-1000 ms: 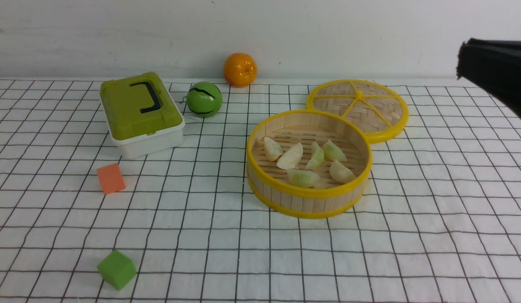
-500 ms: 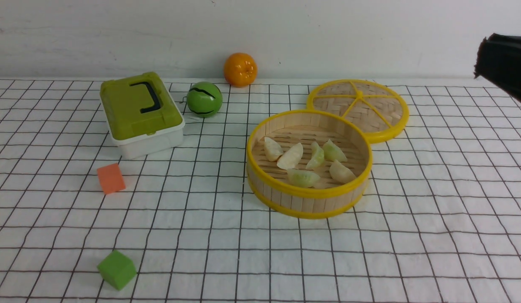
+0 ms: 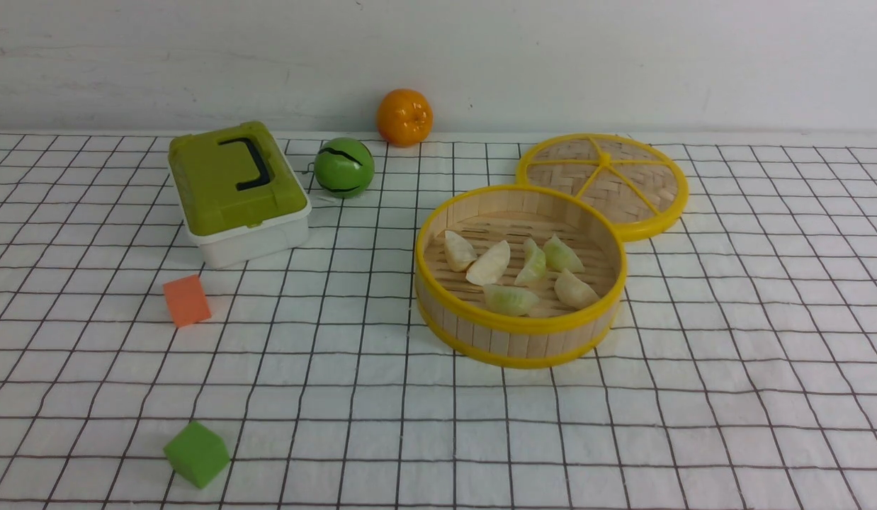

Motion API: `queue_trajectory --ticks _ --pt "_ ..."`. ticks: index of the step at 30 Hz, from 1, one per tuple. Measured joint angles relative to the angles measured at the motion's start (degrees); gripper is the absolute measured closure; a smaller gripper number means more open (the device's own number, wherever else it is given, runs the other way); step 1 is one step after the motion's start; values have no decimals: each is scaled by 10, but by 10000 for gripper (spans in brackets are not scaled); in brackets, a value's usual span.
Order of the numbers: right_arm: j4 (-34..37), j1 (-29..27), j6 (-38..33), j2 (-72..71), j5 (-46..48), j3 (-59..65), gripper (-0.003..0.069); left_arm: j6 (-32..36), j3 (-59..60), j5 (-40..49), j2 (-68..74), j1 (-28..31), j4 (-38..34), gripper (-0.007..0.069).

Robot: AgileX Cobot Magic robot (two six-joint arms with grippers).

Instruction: Put the dumplings into the steamer on the table with the white tablecloth.

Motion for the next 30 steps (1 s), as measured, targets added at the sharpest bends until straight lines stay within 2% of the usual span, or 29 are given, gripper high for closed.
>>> queue_trajectory --ticks 5,9,13,20,30 --pt "-245 -148 273 -138 36 130 682 0 0 0 0 0 0 480" --pt "-321 -213 386 -213 101 182 682 0 0 0 0 0 0 479" --pt "-344 -247 414 -270 154 233 682 0 0 0 0 0 0 479" --pt "-346 -250 418 -276 191 239 682 0 0 0 0 0 0 475" --pt "-346 -213 399 -276 196 237 682 0 0 -1 0 0 0 463"
